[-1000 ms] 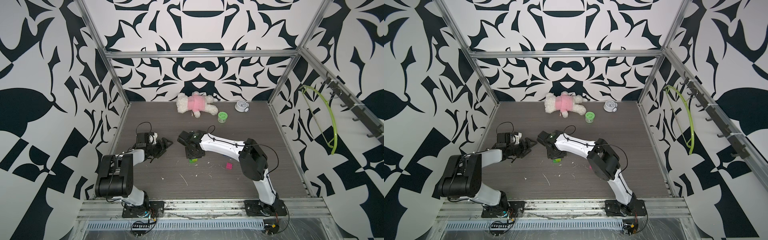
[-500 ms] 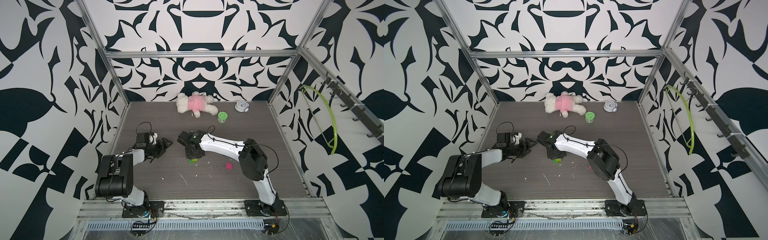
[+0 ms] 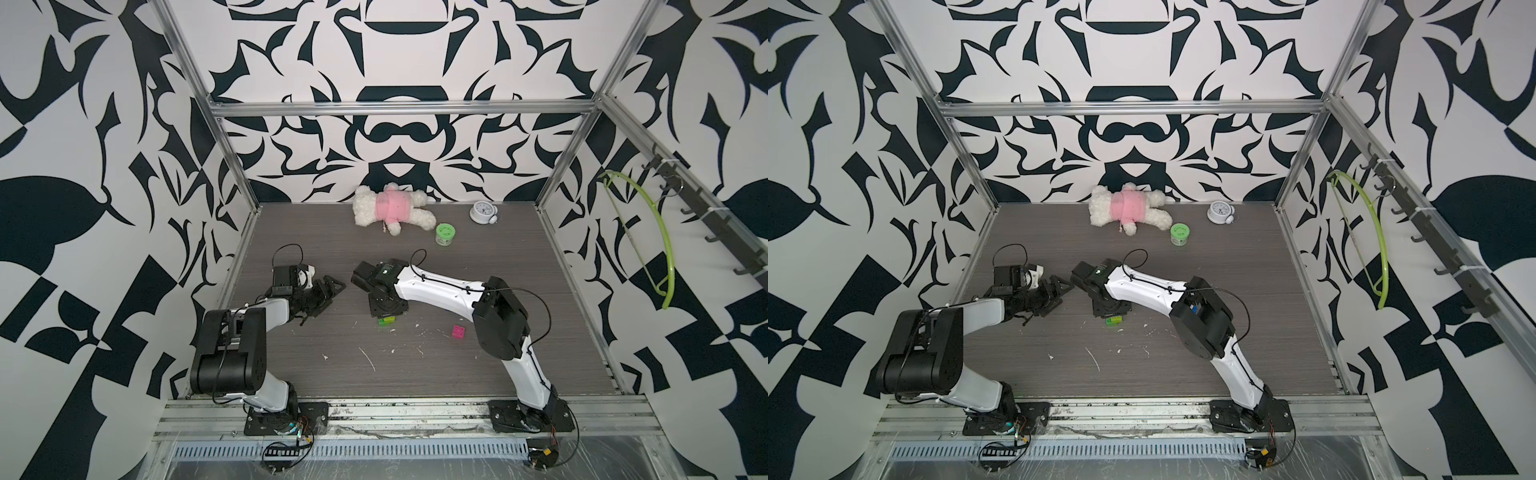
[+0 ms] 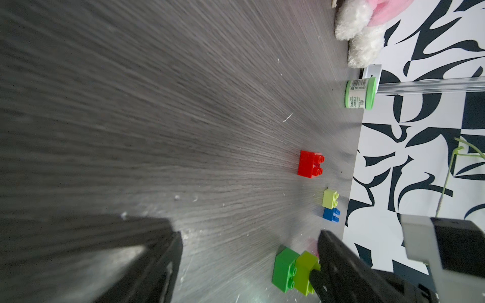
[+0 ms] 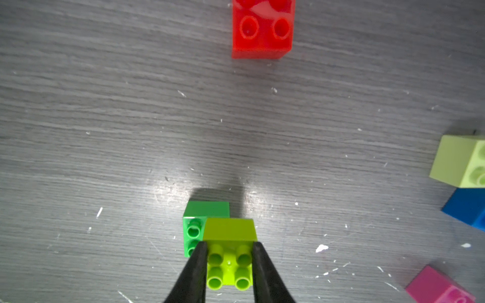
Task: Assemble the letter y with lego
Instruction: Assemble the lego brick with the lego brick, then pick up the lego brick from the center of the board.
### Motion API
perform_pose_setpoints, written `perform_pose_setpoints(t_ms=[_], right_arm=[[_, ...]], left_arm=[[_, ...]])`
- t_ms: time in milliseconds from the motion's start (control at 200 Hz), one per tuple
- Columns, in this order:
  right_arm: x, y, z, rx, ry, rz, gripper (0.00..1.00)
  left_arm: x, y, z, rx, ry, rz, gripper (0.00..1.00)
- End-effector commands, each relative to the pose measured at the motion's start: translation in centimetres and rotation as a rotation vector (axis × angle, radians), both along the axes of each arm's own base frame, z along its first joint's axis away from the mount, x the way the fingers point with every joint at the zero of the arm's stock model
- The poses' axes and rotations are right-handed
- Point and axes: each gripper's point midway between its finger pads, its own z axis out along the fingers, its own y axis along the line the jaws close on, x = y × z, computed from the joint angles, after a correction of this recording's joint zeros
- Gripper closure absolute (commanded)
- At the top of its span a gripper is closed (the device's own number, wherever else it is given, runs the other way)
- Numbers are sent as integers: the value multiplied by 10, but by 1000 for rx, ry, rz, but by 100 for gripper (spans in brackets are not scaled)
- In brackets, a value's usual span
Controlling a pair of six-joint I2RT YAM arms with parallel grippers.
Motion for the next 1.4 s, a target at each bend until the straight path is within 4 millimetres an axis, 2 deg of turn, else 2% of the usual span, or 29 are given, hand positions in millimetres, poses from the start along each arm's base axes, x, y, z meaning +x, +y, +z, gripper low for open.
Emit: perform_pose_setpoints(t_ms=[0, 100, 235, 380, 460, 560, 680, 760, 860, 1030, 1145, 1225, 1395], right_arm=[[0, -4, 7, -34, -11, 11, 63], [1, -2, 13, -22, -18, 11, 57], [9, -4, 25, -28, -73, 7, 56], [19, -4, 50, -6, -150, 22, 55], [27, 3, 68, 43, -224, 80, 53], [39, 16, 94, 106, -354, 246, 52], [46, 33, 122, 182, -519, 540, 50], [40, 44, 133, 281, -589, 761, 50], [38, 41, 141, 419, -626, 964, 51], [23, 25, 133, 627, -538, 1277, 50], [8, 14, 103, 558, -423, 1470, 47], [4, 12, 88, 545, -391, 1520, 46], [-5, 11, 74, 536, -355, 1593, 45]], left_arm=[[6, 0, 9, 9, -28, -10, 14], [6, -1, 10, 10, -33, -11, 14], [7, 0, 10, 13, -35, -12, 14], [11, 1, 15, 31, -68, -25, 14], [14, 2, 22, 54, -108, -49, 14], [19, 5, 34, 83, -159, -77, 13], [22, 11, 48, 99, -212, -89, 12], [23, 18, 52, 108, -234, -77, 12], [23, 26, 58, 114, -265, -70, 12], [23, 34, 62, 129, -292, -60, 12], [23, 35, 64, 132, -297, -57, 12], [23, 36, 65, 133, -301, -56, 12], [22, 39, 66, 137, -302, -47, 12]])
